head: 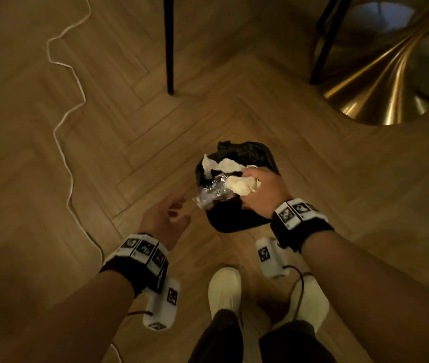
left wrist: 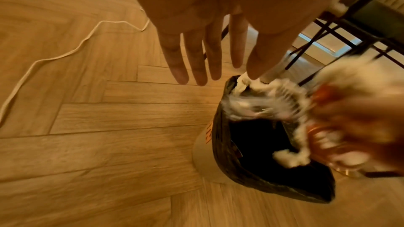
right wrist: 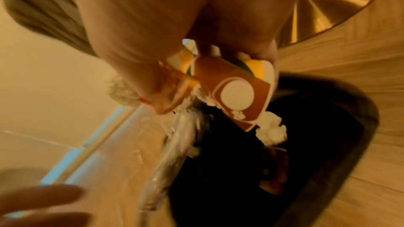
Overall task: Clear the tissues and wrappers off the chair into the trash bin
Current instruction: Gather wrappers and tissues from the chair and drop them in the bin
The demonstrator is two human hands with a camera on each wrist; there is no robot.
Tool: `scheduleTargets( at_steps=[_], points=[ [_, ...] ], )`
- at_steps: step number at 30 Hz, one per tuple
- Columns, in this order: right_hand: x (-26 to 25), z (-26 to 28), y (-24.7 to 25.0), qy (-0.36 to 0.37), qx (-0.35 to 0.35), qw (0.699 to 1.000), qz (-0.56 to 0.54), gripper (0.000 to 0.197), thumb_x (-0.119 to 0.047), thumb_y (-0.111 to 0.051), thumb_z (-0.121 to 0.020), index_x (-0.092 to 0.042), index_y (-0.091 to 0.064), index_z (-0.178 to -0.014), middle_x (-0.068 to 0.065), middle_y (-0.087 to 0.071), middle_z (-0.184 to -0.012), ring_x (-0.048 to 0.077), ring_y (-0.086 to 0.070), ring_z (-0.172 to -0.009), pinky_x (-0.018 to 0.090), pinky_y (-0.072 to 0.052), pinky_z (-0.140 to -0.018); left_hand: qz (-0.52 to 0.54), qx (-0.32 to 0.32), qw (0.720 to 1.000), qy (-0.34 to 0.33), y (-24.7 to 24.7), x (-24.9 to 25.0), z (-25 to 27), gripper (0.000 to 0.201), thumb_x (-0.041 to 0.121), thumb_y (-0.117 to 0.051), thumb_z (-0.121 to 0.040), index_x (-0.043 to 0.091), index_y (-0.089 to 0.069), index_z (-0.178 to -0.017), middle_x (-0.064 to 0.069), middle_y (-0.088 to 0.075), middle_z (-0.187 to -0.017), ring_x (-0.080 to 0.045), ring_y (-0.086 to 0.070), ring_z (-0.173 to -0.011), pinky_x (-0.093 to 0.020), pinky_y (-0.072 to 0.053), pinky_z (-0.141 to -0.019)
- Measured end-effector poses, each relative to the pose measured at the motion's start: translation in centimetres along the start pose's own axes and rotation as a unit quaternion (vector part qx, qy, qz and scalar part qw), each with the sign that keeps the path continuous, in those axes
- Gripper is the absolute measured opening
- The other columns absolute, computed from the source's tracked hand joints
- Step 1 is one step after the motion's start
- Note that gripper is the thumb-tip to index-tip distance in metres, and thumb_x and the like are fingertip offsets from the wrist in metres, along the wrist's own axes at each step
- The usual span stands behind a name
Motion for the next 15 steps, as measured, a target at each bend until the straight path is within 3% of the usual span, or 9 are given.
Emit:
scheduleTargets(
  at_steps=[3, 6, 8, 11, 15],
  points=[
    [3.3, -2.6, -3.4, -0.043, -0.054, 0.995, 0.075, 0.062, -0.030, -0.079, -0.070, -0.024, -0.055, -0.127, 0.010, -0.063, -0.123, 0.025, -0.059, -0.111, 0.024, -0.044, -0.086, 0.007, 0.000, 1.000, 0.007, -0.4, -1.3, 0.8, 0.031, 0.018, -0.070, -0.080, 0.027, -0.062, -0.109, 0.005, -0.065, -0.102, -0.014, -0.063, -0.092, -0.031, -0.050, -0.082],
    [4.4, -3.0, -3.8, -0.041, -0.049, 0.994, 0.091, 0.087, -0.039, -0.084, -0.063, -0.024, -0.044, -0.139, 0.009, -0.056, -0.134, 0.026, -0.052, -0.123, 0.032, -0.042, -0.102, 0.013, -0.005, 1.000, -0.005, -1.2, -1.1, 1.4, 0.030, 0.020, -0.069, -0.081, 0.028, -0.061, -0.108, 0.008, -0.064, -0.103, -0.011, -0.062, -0.093, -0.032, -0.050, -0.082],
    [4.0, -2.4, -3.1, -0.038, -0.043, 0.995, 0.087, 0.092, -0.040, -0.086, -0.059, -0.022, -0.044, -0.139, 0.010, -0.056, -0.133, 0.026, -0.052, -0.123, 0.035, -0.043, -0.104, 0.013, -0.008, 1.000, -0.013, -1.5, -0.1, 2.0, 0.030, 0.020, -0.069, -0.081, 0.028, -0.061, -0.108, 0.008, -0.065, -0.104, -0.011, -0.063, -0.093, -0.032, -0.051, -0.082],
    [2.9, -0.5, -1.1, -0.046, -0.041, 0.993, 0.100, 0.076, -0.038, -0.082, -0.065, -0.019, -0.052, -0.133, 0.009, -0.062, -0.128, 0.025, -0.057, -0.117, 0.032, -0.046, -0.099, 0.018, -0.017, 0.999, -0.023, -1.7, 2.1, 2.7, 0.031, 0.019, -0.068, -0.081, 0.026, -0.061, -0.111, 0.006, -0.064, -0.105, -0.013, -0.063, -0.093, -0.033, -0.052, -0.083],
    [2.2, 5.6, 2.8, -0.089, -0.063, 0.990, 0.086, 0.045, -0.034, -0.072, -0.078, -0.018, -0.062, -0.119, 0.007, -0.067, -0.117, 0.022, -0.063, -0.107, 0.027, -0.047, -0.091, -0.005, -0.062, 0.997, -0.040, -1.3, 6.3, 5.9, 0.029, 0.016, -0.064, -0.084, 0.022, -0.060, -0.112, 0.005, -0.061, -0.103, -0.015, -0.062, -0.091, -0.027, -0.045, -0.077]
  ],
)
Point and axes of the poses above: each hand's wrist, its own z-axis away from the middle knuckle, its own y-axis out of the back of the hand, x = y × z, the point moved 6 cm from there along -z, towards the middle knuckle
